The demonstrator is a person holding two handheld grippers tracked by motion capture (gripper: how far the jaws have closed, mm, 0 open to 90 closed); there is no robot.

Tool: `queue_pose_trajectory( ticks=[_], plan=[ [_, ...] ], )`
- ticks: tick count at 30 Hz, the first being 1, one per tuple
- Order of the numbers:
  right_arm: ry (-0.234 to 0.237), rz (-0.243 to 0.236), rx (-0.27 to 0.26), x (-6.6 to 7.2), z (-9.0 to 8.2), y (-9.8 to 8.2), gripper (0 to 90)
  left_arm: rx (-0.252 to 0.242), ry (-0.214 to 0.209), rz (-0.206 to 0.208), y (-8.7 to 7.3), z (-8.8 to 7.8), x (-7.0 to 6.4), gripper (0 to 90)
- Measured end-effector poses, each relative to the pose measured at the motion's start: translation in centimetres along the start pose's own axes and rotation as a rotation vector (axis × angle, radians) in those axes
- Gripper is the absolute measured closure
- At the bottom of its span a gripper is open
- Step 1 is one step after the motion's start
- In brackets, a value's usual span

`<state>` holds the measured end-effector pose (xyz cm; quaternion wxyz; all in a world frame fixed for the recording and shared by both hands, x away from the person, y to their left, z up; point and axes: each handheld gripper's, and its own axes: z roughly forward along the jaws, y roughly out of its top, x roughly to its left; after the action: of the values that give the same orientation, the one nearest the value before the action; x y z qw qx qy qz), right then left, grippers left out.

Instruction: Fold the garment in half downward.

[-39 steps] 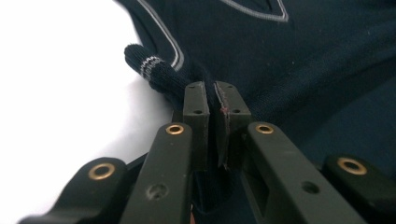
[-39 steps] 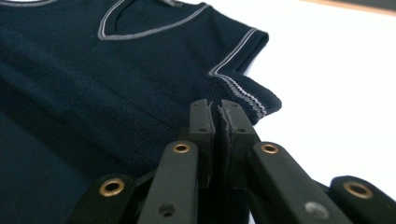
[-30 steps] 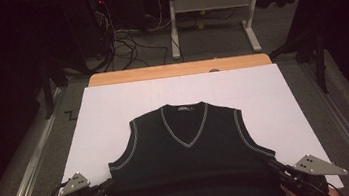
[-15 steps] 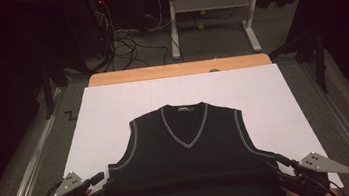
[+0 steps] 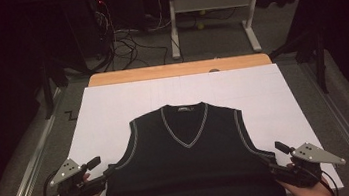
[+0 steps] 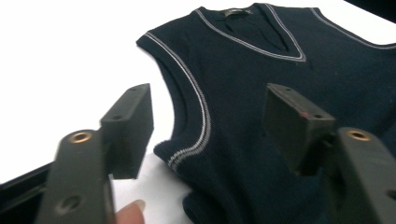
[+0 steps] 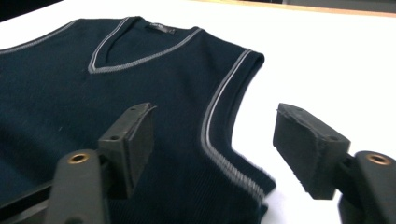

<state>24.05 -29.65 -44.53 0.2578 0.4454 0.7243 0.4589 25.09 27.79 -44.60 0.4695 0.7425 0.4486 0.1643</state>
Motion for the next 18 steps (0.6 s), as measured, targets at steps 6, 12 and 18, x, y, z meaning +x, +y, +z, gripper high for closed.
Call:
queue_pose_trajectory(
  ticks=[6,12,18],
  plan=[
    [0.004,-0.008,0.008,-0.8,1.5,1.3,16.5,-0.021,0.041,-0.020,1.6,0.9,1.0,12.2],
    [-0.002,0.011,0.013,-1.8,3.6,3.0,2.7,-0.011,0.009,-0.010,3.1,2.3,1.3,0.0],
    [-0.016,0.012,0.034,-2.2,5.3,4.0,0.1,-0.007,-0.028,-0.034,4.0,4.4,1.7,0.0]
  ],
)
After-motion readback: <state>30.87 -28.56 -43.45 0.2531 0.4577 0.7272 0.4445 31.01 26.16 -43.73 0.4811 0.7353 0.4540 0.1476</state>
